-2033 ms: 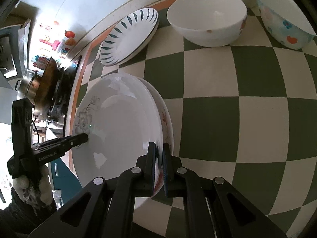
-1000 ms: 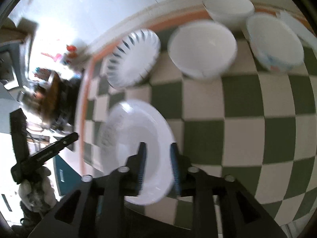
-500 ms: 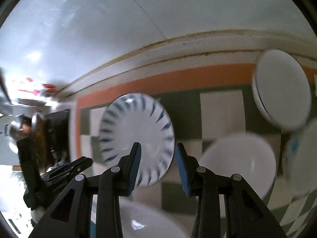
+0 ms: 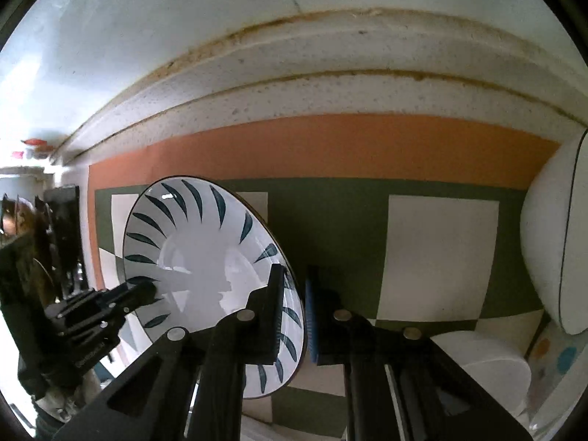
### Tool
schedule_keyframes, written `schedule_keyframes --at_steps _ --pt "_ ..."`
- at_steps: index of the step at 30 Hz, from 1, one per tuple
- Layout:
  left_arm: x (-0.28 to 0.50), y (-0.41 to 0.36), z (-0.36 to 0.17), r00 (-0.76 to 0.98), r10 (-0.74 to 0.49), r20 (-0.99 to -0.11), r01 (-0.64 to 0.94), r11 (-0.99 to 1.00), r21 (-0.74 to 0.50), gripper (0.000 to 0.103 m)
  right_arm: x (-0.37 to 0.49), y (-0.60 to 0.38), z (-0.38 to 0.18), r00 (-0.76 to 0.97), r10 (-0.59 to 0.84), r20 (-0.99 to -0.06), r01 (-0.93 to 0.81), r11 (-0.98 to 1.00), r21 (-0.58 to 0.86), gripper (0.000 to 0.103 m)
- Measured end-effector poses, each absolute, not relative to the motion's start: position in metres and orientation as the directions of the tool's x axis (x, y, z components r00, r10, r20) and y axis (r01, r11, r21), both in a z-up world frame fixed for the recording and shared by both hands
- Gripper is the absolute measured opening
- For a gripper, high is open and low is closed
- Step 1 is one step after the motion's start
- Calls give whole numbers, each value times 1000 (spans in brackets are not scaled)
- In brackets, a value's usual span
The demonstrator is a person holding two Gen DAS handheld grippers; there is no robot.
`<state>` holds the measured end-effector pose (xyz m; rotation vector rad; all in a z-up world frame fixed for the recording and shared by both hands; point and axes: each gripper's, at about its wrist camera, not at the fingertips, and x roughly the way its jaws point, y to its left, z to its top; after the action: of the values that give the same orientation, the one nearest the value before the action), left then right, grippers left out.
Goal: Organize plates and bowls
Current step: 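Grasp the blue-striped plate rim with both tools, then lower the blue-striped plate onto the plate stack with both tools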
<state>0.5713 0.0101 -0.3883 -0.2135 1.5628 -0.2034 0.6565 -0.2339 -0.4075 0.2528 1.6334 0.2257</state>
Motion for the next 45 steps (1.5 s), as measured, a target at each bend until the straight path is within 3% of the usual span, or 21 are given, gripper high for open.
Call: schedule_keyframes --at_steps 15,27,45 --pt "549 14 -341 59 -259 -964 -1 966 -259 13 632 -227 -363 -24 312 -950 -27 950 312 11" --pt "480 3 -301 66 -246 -967 28 969 -245 13 550 -229 -299 23 357 -934 -57 933 355 10" --pt "382 -24 -326 -30 -198 -980 108 974 -201 14 404 -257 -342 -80 382 -921 14 924 382 10"
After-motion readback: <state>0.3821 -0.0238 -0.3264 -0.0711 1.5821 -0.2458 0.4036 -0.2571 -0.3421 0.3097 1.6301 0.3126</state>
